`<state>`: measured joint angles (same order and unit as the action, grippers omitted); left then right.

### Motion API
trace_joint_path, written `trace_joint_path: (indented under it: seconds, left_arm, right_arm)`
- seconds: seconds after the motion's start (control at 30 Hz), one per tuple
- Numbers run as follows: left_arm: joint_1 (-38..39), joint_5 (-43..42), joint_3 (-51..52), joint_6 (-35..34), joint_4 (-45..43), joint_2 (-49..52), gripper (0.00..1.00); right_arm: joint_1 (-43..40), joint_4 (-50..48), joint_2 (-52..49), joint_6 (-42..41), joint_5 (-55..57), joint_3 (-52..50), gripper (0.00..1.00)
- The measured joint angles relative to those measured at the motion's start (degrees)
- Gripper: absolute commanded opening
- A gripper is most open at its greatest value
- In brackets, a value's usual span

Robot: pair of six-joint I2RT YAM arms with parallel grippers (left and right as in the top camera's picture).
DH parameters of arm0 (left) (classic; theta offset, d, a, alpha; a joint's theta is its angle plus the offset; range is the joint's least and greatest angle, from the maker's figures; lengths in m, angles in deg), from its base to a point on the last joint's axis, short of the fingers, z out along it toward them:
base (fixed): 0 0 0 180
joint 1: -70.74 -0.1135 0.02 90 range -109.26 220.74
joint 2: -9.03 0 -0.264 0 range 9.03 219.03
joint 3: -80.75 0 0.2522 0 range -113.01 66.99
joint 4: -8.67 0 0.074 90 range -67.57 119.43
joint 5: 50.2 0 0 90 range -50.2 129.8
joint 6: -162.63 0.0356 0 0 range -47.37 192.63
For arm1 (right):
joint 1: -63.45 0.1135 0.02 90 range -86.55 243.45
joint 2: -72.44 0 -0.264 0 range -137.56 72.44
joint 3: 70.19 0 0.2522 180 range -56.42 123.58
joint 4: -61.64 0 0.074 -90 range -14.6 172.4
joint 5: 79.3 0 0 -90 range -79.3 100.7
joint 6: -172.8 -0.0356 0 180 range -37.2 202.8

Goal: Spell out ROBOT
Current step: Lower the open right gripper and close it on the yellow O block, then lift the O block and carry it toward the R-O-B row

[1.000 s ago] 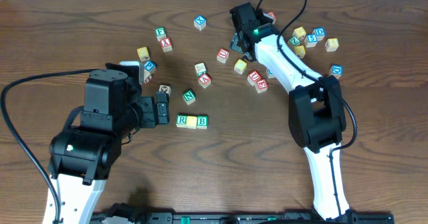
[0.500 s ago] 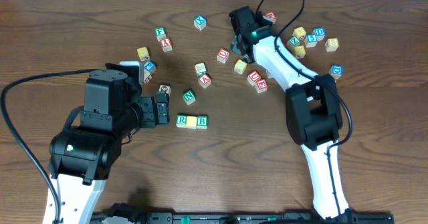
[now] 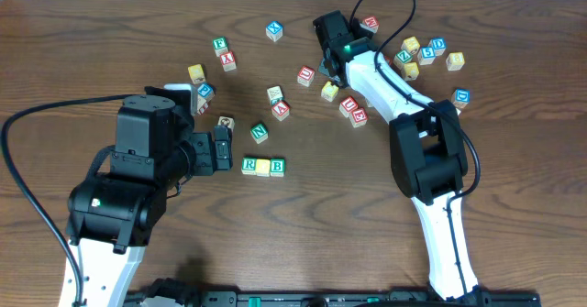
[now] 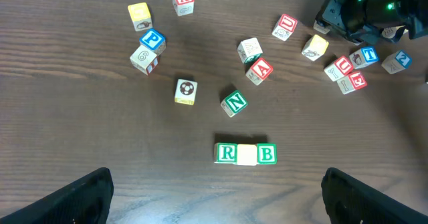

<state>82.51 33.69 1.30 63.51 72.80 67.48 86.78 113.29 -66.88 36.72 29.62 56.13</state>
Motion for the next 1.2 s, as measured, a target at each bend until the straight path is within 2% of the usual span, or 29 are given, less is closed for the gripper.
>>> trace_joint_path:
  seconds: [0.17, 0.73, 0.97, 1.07, 1.2]
  left_arm:
    - [0.0, 0.0, 0.0, 0.0, 0.0, 0.0, 0.98]
    - [0.0, 0.0, 0.0, 0.0, 0.0, 0.0, 0.98]
    - [0.0, 0.0, 0.0, 0.0, 0.0, 0.0, 0.98]
    - [0.0, 0.0, 0.0, 0.0, 0.0, 0.0, 0.98]
    - [0.0, 0.0, 0.0, 0.0, 0.0, 0.0, 0.98]
  right_arm:
    - [0.0, 0.0, 0.0, 0.0, 0.0, 0.0, 0.25]
    - [0.0, 2.3, 1.8, 5.0, 0.7, 0.0, 0.19]
    - [0.0, 7.5, 11.5, 6.9, 1.1, 0.0, 0.11]
    - [0.1, 12.3, 17.2, 7.3, 1.2, 0.1, 0.01]
    - [0.4, 19.4, 22.9, 8.7, -0.2, 0.4, 0.01]
